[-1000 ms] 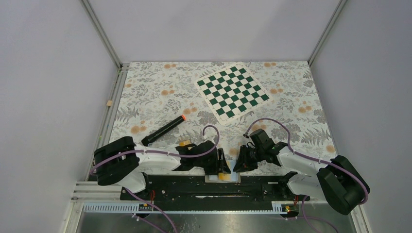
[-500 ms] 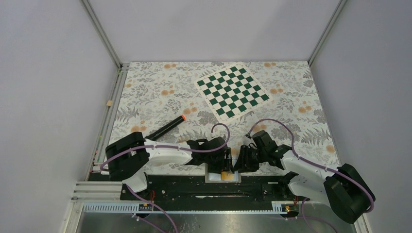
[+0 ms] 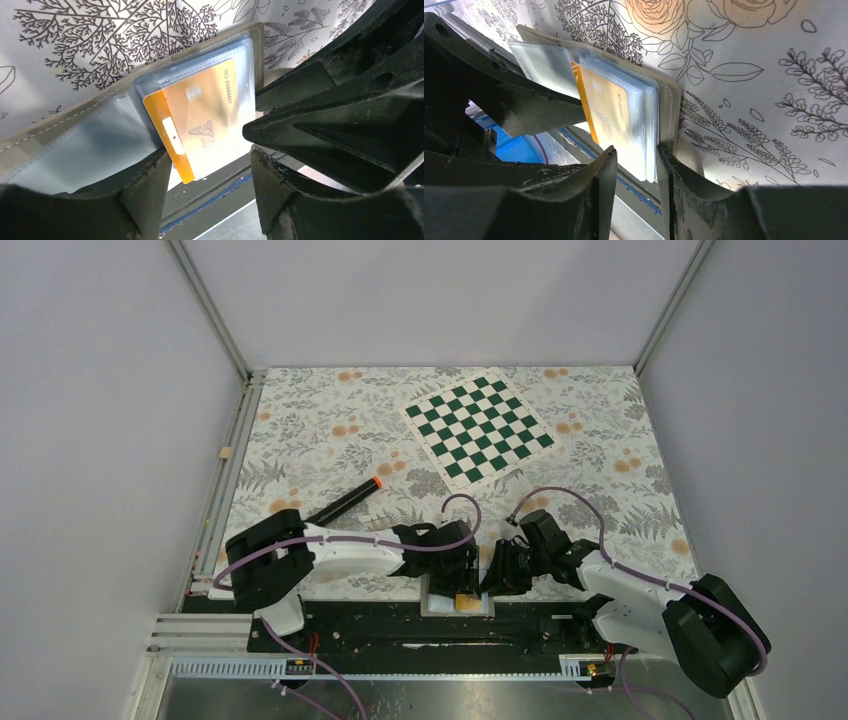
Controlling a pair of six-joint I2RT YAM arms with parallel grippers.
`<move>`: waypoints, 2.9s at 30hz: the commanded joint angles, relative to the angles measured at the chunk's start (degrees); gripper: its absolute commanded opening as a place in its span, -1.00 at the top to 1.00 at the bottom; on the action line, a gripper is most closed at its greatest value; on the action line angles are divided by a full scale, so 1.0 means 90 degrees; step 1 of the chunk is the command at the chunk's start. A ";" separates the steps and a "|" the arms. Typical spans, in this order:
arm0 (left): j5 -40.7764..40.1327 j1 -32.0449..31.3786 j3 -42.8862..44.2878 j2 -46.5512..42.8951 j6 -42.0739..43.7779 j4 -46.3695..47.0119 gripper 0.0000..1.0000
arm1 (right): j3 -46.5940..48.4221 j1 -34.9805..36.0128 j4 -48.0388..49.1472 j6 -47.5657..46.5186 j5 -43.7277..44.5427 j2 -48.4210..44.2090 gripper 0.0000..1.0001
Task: Put the credit cards into the card holder
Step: Insert the credit card into the card holder.
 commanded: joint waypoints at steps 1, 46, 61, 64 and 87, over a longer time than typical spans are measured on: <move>0.0094 -0.0069 0.0520 0.0212 0.0198 0.0267 -0.16 | -0.0323 0.0048 -0.0013 -0.0021 0.0296 0.0194 0.17; 0.0006 0.0234 0.0889 -0.0135 0.0847 -0.0412 -0.51 | 0.0831 0.0047 -0.1553 -0.0655 0.1062 -0.0290 0.26; 0.0166 0.0828 -0.0893 -0.2383 0.0367 0.0400 -0.58 | 0.1260 0.0049 -0.2440 -0.1063 0.1403 -0.0765 0.22; 0.0273 0.1095 -0.1208 -0.2660 0.0331 0.0266 -0.62 | 0.1312 0.0049 -0.2613 -0.1085 0.1589 -0.0829 0.22; 0.0293 0.0794 -0.0349 -0.0891 0.0619 -0.0504 -0.21 | 0.2032 0.0049 -0.3984 -0.1471 0.2898 -0.0629 -0.21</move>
